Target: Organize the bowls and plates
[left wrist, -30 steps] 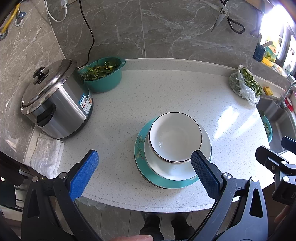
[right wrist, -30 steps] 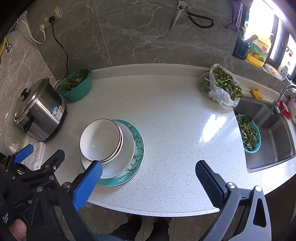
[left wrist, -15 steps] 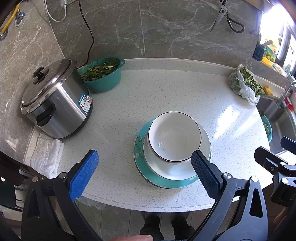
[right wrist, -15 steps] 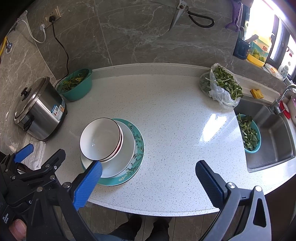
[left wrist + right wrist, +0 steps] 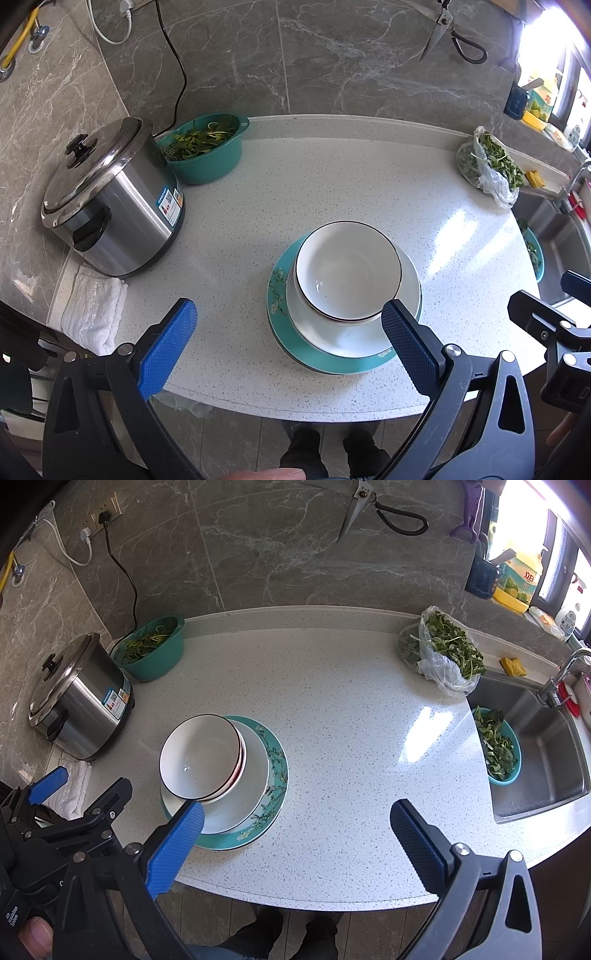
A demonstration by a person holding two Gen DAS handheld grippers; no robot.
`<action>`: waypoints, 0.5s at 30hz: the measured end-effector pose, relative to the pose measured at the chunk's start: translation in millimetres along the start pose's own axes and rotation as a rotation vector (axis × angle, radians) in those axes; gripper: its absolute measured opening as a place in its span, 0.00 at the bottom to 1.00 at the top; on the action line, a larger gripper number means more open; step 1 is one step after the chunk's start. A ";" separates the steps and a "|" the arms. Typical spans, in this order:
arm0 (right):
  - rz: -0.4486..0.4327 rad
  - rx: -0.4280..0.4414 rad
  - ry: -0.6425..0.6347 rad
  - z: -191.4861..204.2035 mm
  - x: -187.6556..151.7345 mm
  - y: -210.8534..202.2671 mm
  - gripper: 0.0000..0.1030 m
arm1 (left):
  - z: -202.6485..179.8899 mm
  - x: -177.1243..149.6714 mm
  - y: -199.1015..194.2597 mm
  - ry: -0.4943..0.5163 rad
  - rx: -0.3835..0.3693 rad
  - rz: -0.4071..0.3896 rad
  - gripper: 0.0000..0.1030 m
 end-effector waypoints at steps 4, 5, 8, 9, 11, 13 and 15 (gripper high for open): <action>0.000 0.001 -0.001 0.2 0.1 -0.1 1.00 | -0.6 -1.7 -1.0 0.001 0.001 -0.001 0.99; 0.000 0.000 -0.001 -0.6 -0.1 0.4 1.00 | -0.7 -1.6 -1.0 0.001 0.001 -0.001 0.99; 0.000 0.000 0.000 -0.6 -0.3 0.5 1.00 | -0.5 -1.7 -1.1 0.001 0.001 -0.002 0.99; 0.001 0.000 0.000 -0.3 -0.4 0.3 1.00 | -0.7 -1.5 -0.9 0.001 0.000 -0.001 0.99; 0.000 0.001 0.000 -0.4 -0.4 0.2 1.00 | -0.6 -1.6 -1.0 0.002 0.001 -0.001 0.99; -0.001 0.001 0.000 0.0 -0.5 -0.2 1.00 | -0.9 -1.6 -1.0 0.002 0.000 -0.001 0.99; -0.001 0.000 0.000 -0.5 -0.8 0.2 1.00 | -1.0 -1.8 -1.3 0.001 0.002 -0.002 0.99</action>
Point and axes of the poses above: each gripper's, at about its wrist camera, not at the fingertips, and y roughly the way its jaws point, z to its left, x to its top, the point moved 6 cm from there along y, roughly the way its jaws point, and after that the axes turned 1 degree about -z, right-handed, at the moved point
